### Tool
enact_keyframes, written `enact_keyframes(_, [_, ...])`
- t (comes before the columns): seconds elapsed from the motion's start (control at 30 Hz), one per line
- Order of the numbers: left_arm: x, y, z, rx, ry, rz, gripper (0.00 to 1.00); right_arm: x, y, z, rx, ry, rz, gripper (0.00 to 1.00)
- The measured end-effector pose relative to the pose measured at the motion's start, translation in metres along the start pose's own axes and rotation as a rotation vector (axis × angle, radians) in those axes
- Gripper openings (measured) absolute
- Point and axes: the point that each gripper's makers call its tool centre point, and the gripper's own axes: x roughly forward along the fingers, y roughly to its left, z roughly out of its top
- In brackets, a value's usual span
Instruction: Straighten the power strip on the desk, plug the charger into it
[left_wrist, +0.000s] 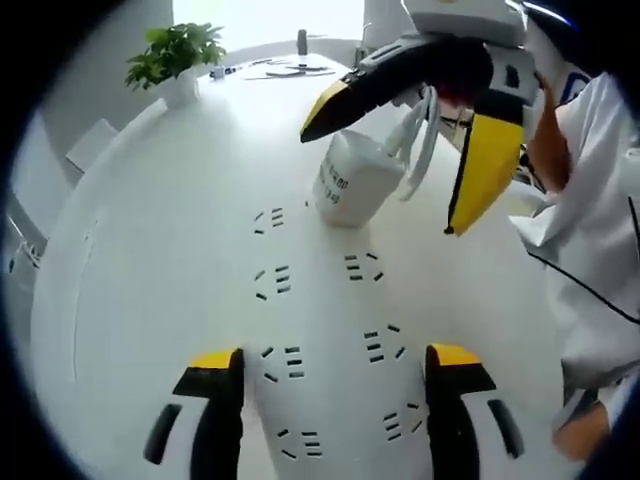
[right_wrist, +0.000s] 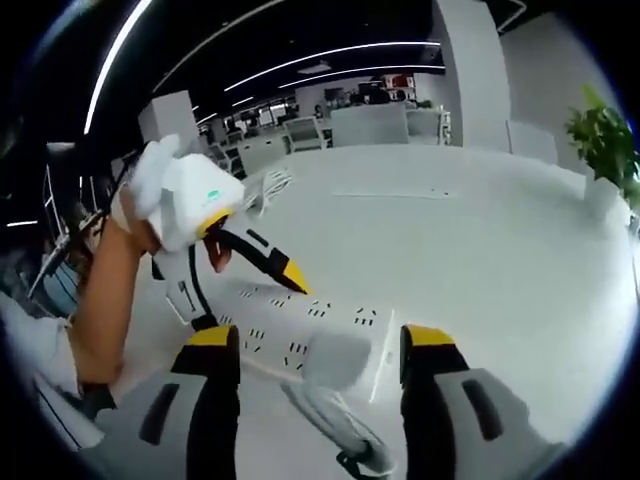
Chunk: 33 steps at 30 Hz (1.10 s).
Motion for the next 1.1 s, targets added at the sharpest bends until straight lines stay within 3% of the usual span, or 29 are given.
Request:
enact_keyframes(0.3, [-0.011, -0.001, -0.003, 0.020, -0.006, 0.043, 0.77, -0.008, 0.005, 0.003, -0.015, -0.065, 0.041, 0.69])
enact_keyframes(0.5, [-0.008, -0.007, 0.006, 0.051, -0.018, 0.042, 0.80, -0.006, 0.003, -0.005, -0.036, -0.060, 0.044, 0.72])
enact_keyframes(0.67, [-0.014, -0.012, 0.017, 0.072, -0.074, 0.055, 0.85, -0.010, 0.004, 0.000, -0.024, -0.105, 0.069, 0.81])
enact_keyframes(0.8, [-0.013, -0.027, 0.028, 0.062, -0.181, 0.022, 0.89, -0.013, 0.010, 0.004, 0.017, -0.139, 0.124, 0.83])
enact_keyframes(0.97, [-0.014, -0.033, 0.029, 0.003, -0.257, 0.037, 0.96, -0.011, 0.008, 0.000, -0.005, -0.135, 0.116, 0.85])
enact_keyframes(1.1, [-0.014, -0.036, 0.021, -0.019, -0.268, 0.055, 0.96, -0.011, 0.001, -0.004, -0.046, -0.116, 0.078, 0.89])
